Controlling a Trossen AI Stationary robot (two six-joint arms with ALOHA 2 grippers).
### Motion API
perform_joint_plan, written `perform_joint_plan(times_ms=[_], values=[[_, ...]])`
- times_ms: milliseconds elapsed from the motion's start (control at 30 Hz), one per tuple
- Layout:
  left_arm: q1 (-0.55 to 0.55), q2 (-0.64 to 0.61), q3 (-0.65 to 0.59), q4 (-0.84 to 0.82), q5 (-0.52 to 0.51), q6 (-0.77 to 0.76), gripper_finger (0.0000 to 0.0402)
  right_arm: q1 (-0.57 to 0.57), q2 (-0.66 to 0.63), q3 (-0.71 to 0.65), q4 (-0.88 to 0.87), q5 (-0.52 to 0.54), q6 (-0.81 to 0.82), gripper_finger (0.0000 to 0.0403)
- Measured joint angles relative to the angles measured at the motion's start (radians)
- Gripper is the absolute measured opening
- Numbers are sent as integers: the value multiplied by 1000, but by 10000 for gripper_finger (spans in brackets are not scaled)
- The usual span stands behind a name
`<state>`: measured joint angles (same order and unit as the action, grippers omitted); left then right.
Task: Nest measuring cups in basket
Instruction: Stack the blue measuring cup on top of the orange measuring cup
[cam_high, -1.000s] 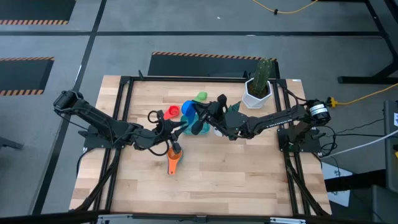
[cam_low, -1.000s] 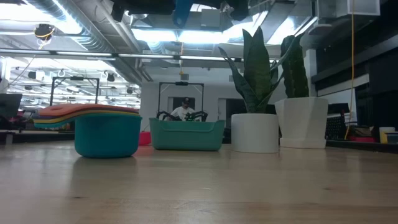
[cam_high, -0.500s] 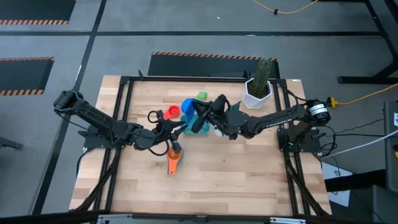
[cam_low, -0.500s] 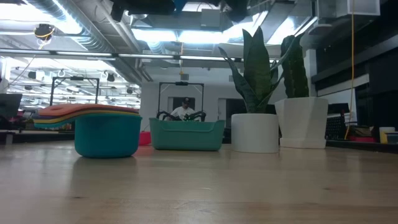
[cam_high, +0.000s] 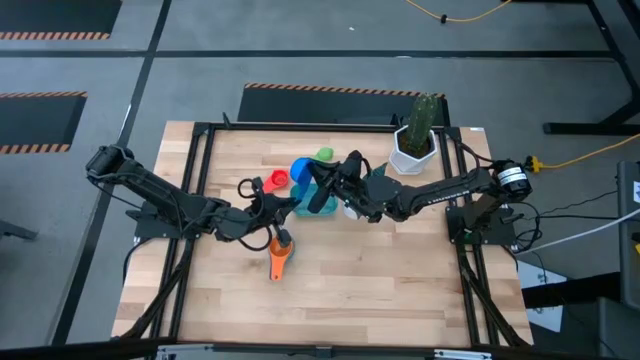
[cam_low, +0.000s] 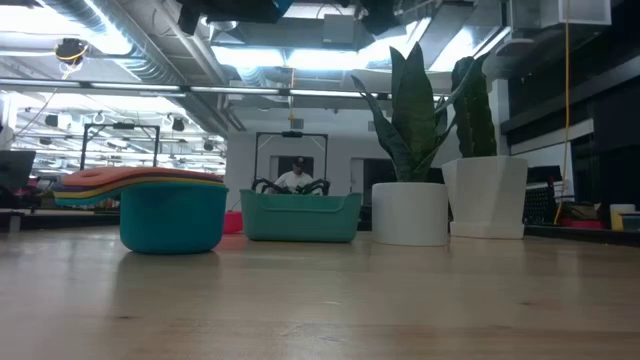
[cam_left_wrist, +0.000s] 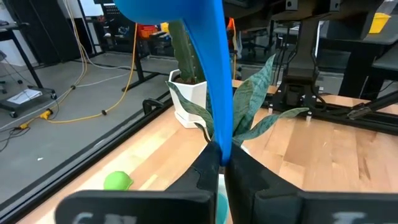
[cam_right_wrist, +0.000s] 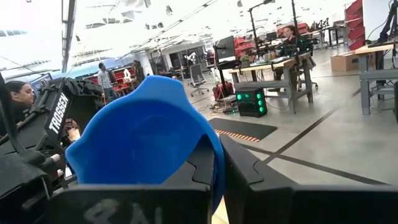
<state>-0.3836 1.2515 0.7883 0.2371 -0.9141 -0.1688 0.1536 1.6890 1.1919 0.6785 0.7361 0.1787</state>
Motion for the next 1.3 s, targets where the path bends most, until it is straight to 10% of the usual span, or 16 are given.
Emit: perform_joint_plan(times_ms=[733,1300], values=[[-1,0,0,-13,-3,-5,2,-5,-5,0,-37,-12,48,122],[-67,-113,0,-79,53,-107,1,0,-326,-1,-771,-319,6,135]])
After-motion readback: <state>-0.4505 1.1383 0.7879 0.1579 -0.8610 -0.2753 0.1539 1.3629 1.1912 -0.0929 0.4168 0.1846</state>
